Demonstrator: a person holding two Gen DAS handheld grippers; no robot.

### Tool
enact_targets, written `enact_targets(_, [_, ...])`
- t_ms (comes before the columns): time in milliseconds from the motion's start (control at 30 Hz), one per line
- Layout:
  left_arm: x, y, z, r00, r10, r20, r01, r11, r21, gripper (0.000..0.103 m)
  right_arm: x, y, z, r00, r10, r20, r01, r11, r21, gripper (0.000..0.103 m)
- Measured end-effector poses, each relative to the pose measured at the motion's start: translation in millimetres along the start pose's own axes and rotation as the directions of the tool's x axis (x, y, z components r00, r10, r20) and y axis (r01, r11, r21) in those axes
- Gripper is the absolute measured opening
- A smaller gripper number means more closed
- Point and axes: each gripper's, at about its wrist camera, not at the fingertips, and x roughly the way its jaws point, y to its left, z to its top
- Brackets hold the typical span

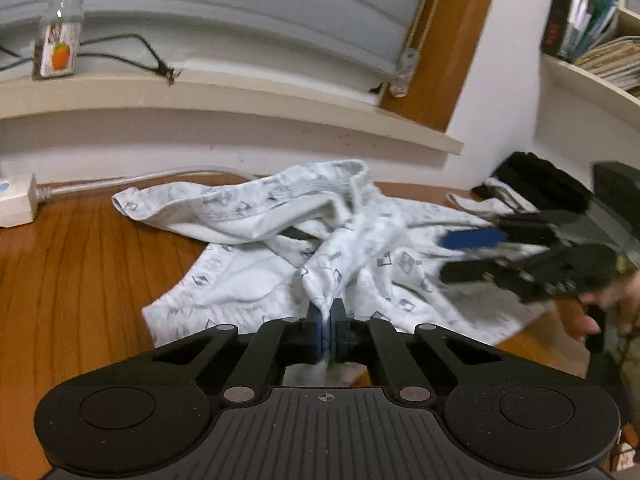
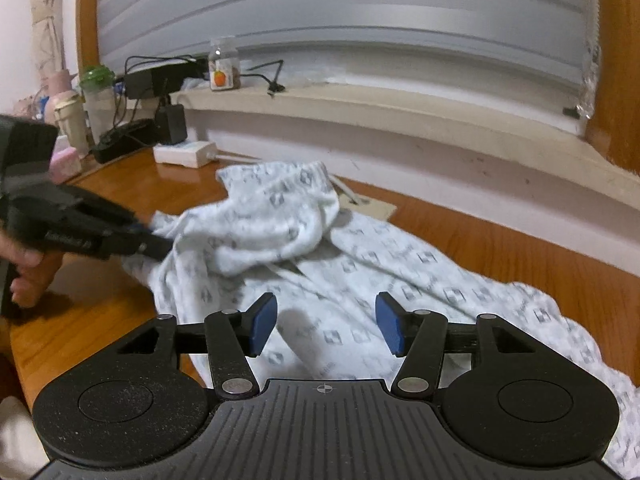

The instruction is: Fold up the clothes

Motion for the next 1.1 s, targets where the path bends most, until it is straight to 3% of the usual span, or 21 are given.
enact_targets(267, [-31.3, -13.0, -11.9, 0.999, -0.037, -0.013, 0.038, 0.999, 0.030, 0.007, 17.9, 17.5, -6.1, 0.998, 0.019, -0.053, -0.021, 0.999, -0.029, 0.055])
enact_targets(400, [-39.4, -1.6, -3.2, 0.999, -0.011, 0.032, 0.011, 1.000, 0.003, 0.035, 17.1, 13.1, -13.5, 0.997, 0.037, -0.061, -0.037, 0.999, 0.001, 0.057])
enact_targets(467, [-39.0, 6.9, 2.4, 0.999, -0.006, 0.041, 0.007, 1.000, -0.018, 0.047, 18.1, 11.2, -15.5, 0.996, 0.045, -0.073, -0.044, 0.999, 0.013, 0.063])
enact_targets(600, [-25.2, 29.0, 14.7, 0.999, -0.022, 0.047, 0.027, 0.995, -0.098, 0.048, 19.7, 10.5, -16.5, 0.996, 0.049, -0.078, -0.047, 0.999, 0.020, 0.064])
enact_targets(700, [-5.2, 32.1, 21.6, 0.999, -0.051, 0.019, 0.052, 0.992, -0.114, 0.038, 20.3, 10.7, -19.2, 0.997, 0.051, -0.059, -0.050, 0.999, 0.018, 0.066])
enact_targets(967, [25.2, -2.8, 11.5, 0.995, -0.052, -0.083, 0.052, 0.999, -0.012, 0.038, 20.2, 9.5, -20.6, 0.997, 0.052, -0.048, -0.052, 0.999, 0.017, 0.068])
enact_targets(1100, [27.1, -13.7, 8.7, 0.997, -0.002, -0.076, 0.005, 0.999, 0.043, 0.057, 19.9, 10.2, -20.3, 0.998, 0.050, -0.048, -0.049, 0.999, 0.015, 0.068])
